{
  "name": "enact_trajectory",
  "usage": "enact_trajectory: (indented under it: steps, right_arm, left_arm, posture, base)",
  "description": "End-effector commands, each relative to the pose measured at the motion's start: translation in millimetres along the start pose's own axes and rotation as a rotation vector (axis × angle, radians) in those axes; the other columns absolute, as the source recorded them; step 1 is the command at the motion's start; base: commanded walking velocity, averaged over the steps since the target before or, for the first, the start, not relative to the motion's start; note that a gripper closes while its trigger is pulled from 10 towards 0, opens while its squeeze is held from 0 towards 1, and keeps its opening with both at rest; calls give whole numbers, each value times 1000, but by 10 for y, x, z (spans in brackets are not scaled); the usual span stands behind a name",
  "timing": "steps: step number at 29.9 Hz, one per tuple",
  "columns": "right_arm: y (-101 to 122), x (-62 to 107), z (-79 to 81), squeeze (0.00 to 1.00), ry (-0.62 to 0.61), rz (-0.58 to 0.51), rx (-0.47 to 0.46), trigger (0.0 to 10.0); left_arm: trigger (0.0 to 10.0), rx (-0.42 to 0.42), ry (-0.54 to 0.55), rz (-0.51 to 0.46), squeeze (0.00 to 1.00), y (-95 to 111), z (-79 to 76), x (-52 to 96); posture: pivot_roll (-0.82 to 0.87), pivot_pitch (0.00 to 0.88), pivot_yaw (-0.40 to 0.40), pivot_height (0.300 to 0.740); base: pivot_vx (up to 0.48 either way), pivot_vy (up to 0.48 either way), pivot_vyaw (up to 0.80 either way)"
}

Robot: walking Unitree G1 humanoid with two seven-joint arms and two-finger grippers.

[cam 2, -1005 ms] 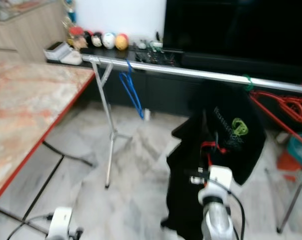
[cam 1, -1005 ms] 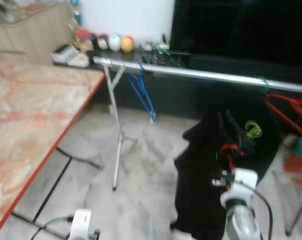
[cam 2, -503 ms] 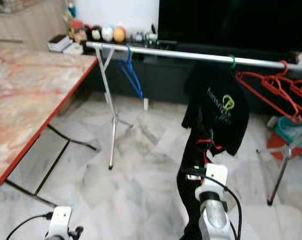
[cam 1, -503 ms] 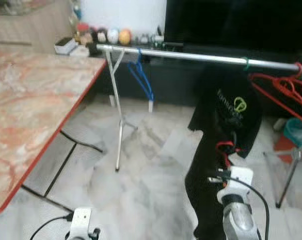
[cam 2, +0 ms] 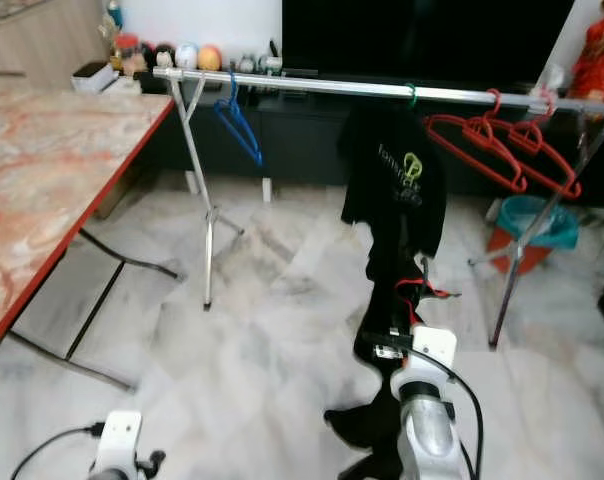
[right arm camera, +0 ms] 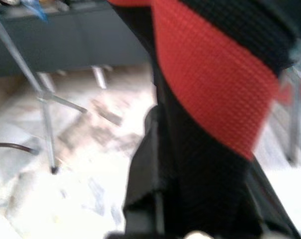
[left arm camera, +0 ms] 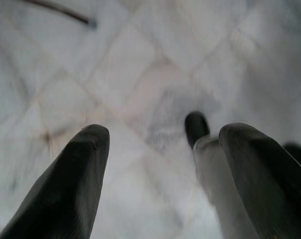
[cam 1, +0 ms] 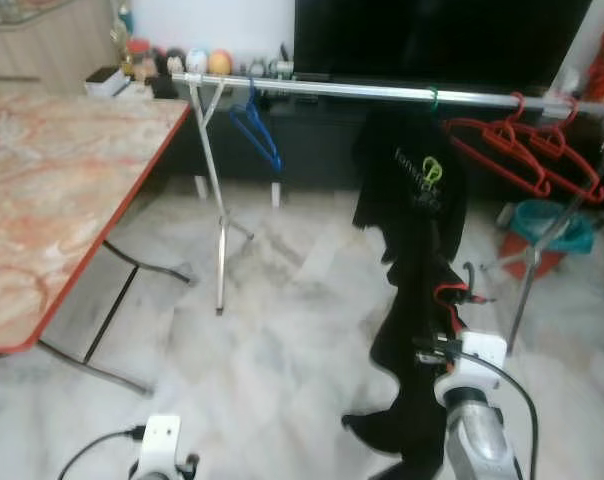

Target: Hang hanger

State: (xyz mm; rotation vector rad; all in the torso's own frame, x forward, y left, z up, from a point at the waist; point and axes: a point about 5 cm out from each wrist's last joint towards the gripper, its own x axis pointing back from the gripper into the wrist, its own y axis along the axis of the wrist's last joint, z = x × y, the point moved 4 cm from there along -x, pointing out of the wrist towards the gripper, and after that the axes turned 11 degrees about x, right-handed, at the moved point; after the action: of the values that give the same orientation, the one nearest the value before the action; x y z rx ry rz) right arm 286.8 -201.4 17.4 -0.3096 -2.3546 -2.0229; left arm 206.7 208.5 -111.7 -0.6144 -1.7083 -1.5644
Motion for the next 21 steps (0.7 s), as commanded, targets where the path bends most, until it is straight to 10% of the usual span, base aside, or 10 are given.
enact_trajectory:
  steps: [1, 21]
  right_arm:
    - [116, -43, 28, 0, 5, -45, -3, 10000]
    - [94, -47, 45, 0, 17, -32, 13, 10000]
  left_arm:
    - [10000, -4, 16, -2, 0, 21, 61, -2]
    - [10000, -12, 11, -21, 0, 68, 61, -6]
  posture:
    - [-24, 15, 0, 740]
    - [-20, 21, 4, 740]
  base:
    - [-337, 0, 0]
    - [-330, 0, 0]
